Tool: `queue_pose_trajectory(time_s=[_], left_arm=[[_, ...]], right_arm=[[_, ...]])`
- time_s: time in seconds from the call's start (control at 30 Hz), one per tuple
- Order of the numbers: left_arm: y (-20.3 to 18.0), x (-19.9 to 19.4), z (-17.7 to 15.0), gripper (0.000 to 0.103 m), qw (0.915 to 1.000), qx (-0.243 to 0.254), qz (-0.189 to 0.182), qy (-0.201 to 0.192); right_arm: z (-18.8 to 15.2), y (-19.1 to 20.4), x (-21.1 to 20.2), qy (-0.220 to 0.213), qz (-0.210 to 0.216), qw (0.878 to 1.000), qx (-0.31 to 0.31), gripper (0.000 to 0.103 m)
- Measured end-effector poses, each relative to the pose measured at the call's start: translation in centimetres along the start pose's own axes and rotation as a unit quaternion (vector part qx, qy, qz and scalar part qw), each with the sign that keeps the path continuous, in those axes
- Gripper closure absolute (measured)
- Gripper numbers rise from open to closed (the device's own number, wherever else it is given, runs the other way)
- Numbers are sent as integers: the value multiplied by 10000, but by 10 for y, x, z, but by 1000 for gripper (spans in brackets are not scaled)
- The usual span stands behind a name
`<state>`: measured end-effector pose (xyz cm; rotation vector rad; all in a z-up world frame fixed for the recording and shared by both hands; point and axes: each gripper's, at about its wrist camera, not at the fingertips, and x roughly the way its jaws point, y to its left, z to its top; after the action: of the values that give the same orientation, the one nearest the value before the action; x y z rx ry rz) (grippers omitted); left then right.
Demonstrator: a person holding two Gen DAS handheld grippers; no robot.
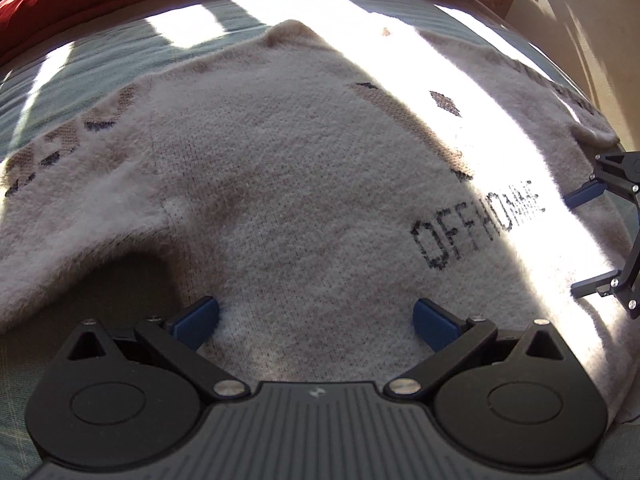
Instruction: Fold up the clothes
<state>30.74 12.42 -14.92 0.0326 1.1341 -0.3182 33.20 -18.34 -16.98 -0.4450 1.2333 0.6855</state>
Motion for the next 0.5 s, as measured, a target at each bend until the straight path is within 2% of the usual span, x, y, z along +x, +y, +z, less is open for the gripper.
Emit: queue_pose_trajectory(time_s=[0.07, 0.13, 0.2, 0.33, 0.37, 0.5], left_arm=[[6, -10, 4, 1, 9997, -227, -76, -42], [27, -28, 7, 1, 9965, -793, -100, -263], [49, -46, 9, 1, 9895, -1353, -117, -484], [110, -68, 6, 1, 9700, -2234, 249, -929], [133, -71, 5, 1, 9615, -2520, 341, -1040], [197, -68, 5, 2, 9336, -3281, 150, -1429]], right_arm=[[-1, 1, 0, -8, -19, 10000, -8, 0], [0, 1, 0, 30, -24, 10000, -10, 0], [1, 2, 1, 69, -27, 10000, -11, 0], [3, 3, 2, 156, -17, 9999, -29, 0], [3, 3, 2, 168, -11, 9999, -36, 0], [2, 4, 3, 196, -1, 9998, -43, 0]])
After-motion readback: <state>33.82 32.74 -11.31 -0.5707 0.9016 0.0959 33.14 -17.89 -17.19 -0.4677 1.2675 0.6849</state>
